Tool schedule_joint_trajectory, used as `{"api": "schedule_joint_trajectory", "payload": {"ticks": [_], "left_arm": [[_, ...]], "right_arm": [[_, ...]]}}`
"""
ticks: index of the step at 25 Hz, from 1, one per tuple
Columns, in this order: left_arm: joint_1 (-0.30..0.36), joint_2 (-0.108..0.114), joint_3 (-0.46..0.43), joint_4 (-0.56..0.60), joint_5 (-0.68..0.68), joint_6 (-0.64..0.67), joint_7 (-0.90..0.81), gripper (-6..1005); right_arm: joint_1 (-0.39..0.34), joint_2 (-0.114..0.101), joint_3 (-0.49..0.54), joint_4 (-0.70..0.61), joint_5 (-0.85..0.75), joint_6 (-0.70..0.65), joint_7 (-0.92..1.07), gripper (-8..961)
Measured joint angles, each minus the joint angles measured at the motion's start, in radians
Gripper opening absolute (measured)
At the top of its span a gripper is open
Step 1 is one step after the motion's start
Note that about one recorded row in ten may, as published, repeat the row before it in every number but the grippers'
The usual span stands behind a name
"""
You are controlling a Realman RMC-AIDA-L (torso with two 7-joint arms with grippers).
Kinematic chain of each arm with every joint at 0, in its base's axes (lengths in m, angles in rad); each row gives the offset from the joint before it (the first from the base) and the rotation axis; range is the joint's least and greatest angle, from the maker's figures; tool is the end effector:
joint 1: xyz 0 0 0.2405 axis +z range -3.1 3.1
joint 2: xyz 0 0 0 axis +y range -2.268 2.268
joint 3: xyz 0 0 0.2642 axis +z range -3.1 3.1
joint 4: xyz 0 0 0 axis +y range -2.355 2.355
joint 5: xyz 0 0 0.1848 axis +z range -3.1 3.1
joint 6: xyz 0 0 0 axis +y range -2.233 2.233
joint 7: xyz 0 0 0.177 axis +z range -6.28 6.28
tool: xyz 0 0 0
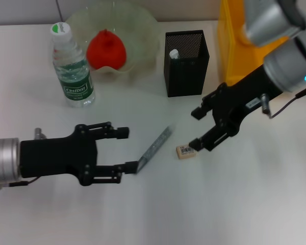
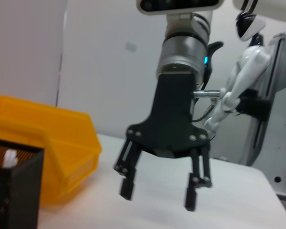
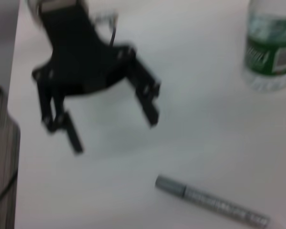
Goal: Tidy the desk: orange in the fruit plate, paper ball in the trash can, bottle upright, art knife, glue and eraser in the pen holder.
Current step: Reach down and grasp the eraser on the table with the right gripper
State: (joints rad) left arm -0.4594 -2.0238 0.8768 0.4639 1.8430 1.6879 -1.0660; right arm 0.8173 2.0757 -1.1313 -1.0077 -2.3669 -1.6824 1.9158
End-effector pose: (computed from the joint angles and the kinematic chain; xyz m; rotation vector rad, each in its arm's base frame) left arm -0.2464 0.2694 -0.0477 -2.8831 -0.3723 -0.8548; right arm 0.1620 0.3450 -0.0518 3.0902 -0.3680 0.2337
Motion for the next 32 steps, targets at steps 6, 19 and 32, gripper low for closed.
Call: {"api": "schedule_joint_trajectory", "payload": {"ticks": [6,19,32], "left_arm": [[0.019,0.044,-0.002,0.001,0.000,0.004,-0.003,793],[0.049,0.102,-0.052,0.003,0.000,0.072,0.003,792],[0.049,0.094,-0.054,0.004,-0.003,0.063,0.006,781]], "right_arm": [[0.048,0.001,-0.129,0.060,-0.059,0.060,0.052,817],[0.074,0.010,-0.348,0.123,-0.061,0.227,0.067,768],[0.066,0.012,-0.475,0.154,-0.009,0.350,0.043,705]]}}
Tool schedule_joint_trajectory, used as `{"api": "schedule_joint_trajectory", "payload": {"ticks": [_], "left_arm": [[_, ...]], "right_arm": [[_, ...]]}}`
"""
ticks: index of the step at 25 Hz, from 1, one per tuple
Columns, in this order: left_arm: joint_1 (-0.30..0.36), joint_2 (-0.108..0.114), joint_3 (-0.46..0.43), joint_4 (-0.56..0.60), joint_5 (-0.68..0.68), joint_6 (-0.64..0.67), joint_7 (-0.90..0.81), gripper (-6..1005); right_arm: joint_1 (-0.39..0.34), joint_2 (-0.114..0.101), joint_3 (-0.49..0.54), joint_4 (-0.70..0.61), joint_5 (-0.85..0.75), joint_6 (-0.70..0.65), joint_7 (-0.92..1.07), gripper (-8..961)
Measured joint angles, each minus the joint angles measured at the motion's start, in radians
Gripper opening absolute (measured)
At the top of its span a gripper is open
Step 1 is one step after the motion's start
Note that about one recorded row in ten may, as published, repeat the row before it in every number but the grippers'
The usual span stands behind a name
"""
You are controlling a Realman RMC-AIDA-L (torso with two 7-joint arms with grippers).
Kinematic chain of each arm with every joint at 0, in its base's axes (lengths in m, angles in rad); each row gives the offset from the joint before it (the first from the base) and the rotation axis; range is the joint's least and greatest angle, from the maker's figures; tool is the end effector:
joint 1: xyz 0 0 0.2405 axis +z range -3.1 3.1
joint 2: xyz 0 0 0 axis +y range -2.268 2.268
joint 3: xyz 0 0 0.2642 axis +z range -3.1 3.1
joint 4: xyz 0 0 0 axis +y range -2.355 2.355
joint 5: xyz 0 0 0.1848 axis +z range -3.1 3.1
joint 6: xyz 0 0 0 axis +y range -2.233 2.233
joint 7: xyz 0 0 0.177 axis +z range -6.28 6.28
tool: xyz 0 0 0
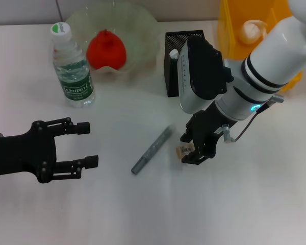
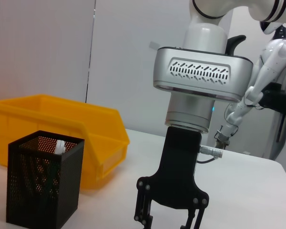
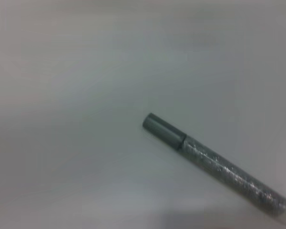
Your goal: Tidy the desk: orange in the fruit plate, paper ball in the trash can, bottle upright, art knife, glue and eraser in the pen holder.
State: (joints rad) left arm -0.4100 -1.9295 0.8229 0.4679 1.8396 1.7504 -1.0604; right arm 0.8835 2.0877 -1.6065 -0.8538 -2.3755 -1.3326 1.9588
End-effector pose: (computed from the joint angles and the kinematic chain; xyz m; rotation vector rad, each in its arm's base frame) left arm -0.2750 0.2663 -0.0051 -2.8260 -0.3842 -0.8097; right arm 0.1753 0.3476 -0.1162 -3.0585 0.0266 -0.6476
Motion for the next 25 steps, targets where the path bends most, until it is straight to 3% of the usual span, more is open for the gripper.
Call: {"api": "schedule_joint_trajectory", "payload": {"ticks": [7,18,25], "left_arm": [[0.001,-0.007,-0.004,0.000,-0.001,-0.004,0.000,778],[-0.001,-0.008,-0.012,0.000,-0.002,-0.004,0.001,773],[-0.003,-0.008,-0.011,0.000,-0.003,-0.003,0.001,770]], "right_arm": [[-0.002,0.000,-0.025,0.008,0.009,0.032,-0.005,505],[-0.002,0.000,-0.029,0.016,0.009,0.040,-0.005,355],[-0.002,-0.004,0.028,-0.025,0.034,-0.019,0.011,291]]}}
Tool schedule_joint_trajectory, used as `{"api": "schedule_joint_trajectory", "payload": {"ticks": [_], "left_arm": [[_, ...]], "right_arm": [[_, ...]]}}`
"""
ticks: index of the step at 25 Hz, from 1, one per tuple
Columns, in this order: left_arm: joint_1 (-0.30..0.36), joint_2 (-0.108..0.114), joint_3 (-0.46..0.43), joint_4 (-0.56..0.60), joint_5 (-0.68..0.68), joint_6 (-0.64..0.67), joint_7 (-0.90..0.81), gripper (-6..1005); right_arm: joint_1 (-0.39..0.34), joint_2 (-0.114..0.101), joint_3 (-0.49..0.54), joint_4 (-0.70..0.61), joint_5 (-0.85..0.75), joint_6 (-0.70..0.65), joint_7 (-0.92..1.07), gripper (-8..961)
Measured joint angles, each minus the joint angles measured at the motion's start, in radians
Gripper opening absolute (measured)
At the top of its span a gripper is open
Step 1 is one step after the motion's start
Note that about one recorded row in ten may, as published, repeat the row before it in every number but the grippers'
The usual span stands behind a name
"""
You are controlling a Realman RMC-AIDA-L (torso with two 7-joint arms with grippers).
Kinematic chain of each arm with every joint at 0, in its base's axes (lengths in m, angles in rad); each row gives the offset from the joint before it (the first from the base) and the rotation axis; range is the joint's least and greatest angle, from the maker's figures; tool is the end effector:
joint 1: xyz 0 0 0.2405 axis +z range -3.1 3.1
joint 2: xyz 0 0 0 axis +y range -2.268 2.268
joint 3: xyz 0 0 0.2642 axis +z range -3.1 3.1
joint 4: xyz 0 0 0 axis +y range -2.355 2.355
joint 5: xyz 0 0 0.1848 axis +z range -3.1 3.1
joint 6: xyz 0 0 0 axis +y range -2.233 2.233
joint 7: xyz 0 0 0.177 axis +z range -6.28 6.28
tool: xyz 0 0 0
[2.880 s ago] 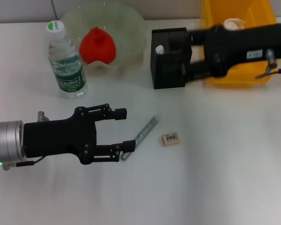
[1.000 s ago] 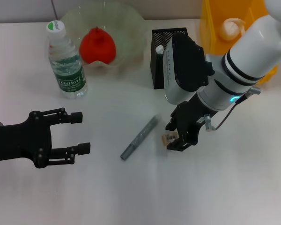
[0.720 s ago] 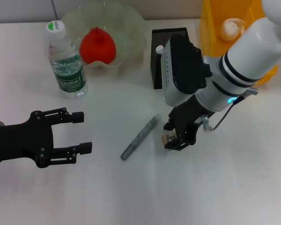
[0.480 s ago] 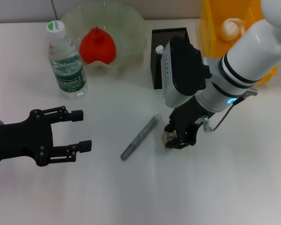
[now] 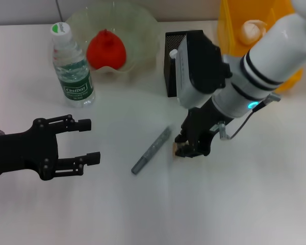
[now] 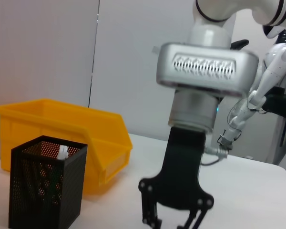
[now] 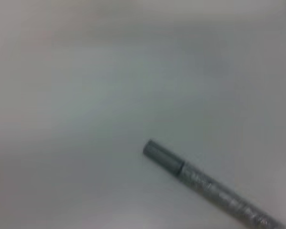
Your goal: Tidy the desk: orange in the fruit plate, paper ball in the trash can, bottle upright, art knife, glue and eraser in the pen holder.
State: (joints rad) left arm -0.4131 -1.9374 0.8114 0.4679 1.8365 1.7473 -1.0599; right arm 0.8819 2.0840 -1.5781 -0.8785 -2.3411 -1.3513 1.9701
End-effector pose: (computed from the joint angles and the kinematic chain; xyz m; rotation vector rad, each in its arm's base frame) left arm -0.2725 0.2684 -0.0063 -2.8115 -0.3834 -0.8255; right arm 0.1649 0.3485 -0.1133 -3.0729 0.0639 -0.5689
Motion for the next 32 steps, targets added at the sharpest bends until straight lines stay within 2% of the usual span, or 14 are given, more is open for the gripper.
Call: {"api": "schedule_joint_trajectory", "payload": {"ticks": [3,9,14,20,32], "left_arm": [[-0.002,0.000,0.000,0.000,-0.001,0.001,0.000,768],[-0.002,0.000,0.000,0.000,-0.001,0.004,0.001,766],[-0.003,-0.001,0.000,0.000,0.000,0.004,0.008,763],[-0.005,-0.001,0.000,0.000,0.005,0.001,0.010,761],[-0.006,-0.001,0.000,0.009,0.002,0.003,0.006,755]], "right_arm": [[0.000,-0.001,0.073,-0.065,0.000,-0.066,0.044,271],[0.001,-0.005,0.255,-0.287,-0.017,-0.164,0.250,262],[-0.002,-0.006,0.339,-0.414,-0.144,-0.100,0.425,281],[0.006,-0.005,0.332,-0.378,-0.264,0.021,0.527,304],[0.038,-0.005,0.330,-0.217,-0.272,0.131,0.526,351]]}}
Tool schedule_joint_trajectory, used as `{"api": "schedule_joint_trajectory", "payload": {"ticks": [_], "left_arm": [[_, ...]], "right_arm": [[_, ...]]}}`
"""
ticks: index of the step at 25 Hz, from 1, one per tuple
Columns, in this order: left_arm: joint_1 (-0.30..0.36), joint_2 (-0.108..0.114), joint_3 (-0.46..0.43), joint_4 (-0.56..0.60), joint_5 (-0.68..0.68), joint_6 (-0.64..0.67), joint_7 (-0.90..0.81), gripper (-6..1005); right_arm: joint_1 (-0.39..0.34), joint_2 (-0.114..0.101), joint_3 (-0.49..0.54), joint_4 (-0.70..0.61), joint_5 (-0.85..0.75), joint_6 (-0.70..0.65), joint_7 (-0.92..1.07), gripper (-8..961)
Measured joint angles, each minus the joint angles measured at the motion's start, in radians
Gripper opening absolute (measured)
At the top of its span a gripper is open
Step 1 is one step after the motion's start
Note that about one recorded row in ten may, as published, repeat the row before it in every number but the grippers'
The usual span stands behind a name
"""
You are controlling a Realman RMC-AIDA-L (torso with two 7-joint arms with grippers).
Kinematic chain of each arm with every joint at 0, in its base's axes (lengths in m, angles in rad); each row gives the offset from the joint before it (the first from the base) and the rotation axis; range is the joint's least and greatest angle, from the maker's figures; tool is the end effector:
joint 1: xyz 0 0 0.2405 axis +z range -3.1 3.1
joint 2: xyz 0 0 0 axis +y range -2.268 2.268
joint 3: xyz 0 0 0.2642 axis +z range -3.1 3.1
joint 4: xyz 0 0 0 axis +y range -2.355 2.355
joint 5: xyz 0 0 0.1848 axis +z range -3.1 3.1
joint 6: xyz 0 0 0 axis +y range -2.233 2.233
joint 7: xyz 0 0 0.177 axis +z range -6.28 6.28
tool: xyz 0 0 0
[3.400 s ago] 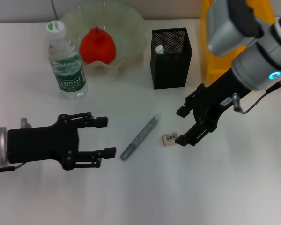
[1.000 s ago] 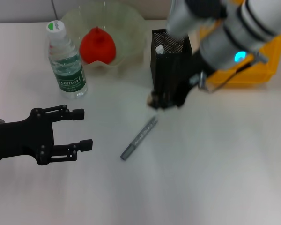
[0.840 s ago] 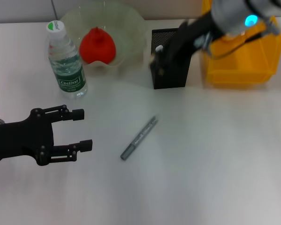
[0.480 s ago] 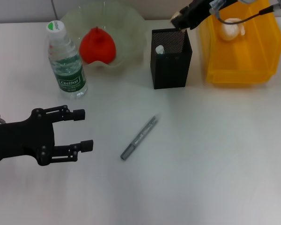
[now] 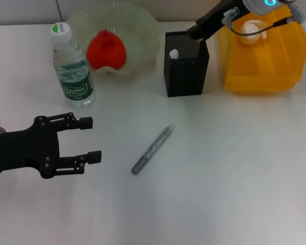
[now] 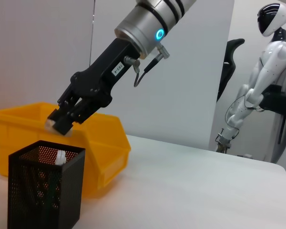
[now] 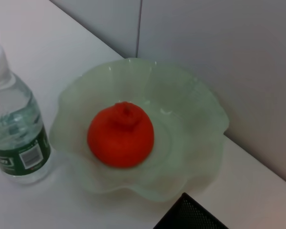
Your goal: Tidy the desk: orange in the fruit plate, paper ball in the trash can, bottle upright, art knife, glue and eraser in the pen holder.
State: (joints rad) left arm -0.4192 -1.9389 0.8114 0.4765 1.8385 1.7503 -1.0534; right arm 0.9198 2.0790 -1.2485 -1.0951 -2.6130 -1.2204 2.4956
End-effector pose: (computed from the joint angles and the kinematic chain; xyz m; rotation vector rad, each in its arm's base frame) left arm -0.2701 0.2702 -0.0060 -2.8170 -0.3546 -0.8231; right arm 0.1215 0.4421 -0.0321 -2.4965 0.6329 -0.1833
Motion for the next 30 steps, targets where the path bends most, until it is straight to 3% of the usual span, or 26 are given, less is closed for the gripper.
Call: {"api": "schedule_joint_trajectory", "payload": {"ticks": [10,15,23,30], "left_arm": [[-0.006,0.000,0.000,0.001,-0.001,-0.004,0.002,751],[-0.006,0.000,0.000,0.001,-0.001,-0.004,0.002,749],[-0.008,0.000,0.000,0.001,0.002,-0.002,0.003,745],[-0.009,-0.001,0.003,0.001,0.005,0.001,0.003,742]], "right_arm": [[0.004,0.002,0.004,0.020,0.009,0.037,-0.005,390],[-0.011,0.001,0.026,-0.053,0.135,-0.023,0.014,632],[0.019,-0.001,0.088,-0.102,0.291,-0.272,0.070,668],[0.098,-0.002,0.086,0.072,0.288,-0.344,0.095,667]]}}
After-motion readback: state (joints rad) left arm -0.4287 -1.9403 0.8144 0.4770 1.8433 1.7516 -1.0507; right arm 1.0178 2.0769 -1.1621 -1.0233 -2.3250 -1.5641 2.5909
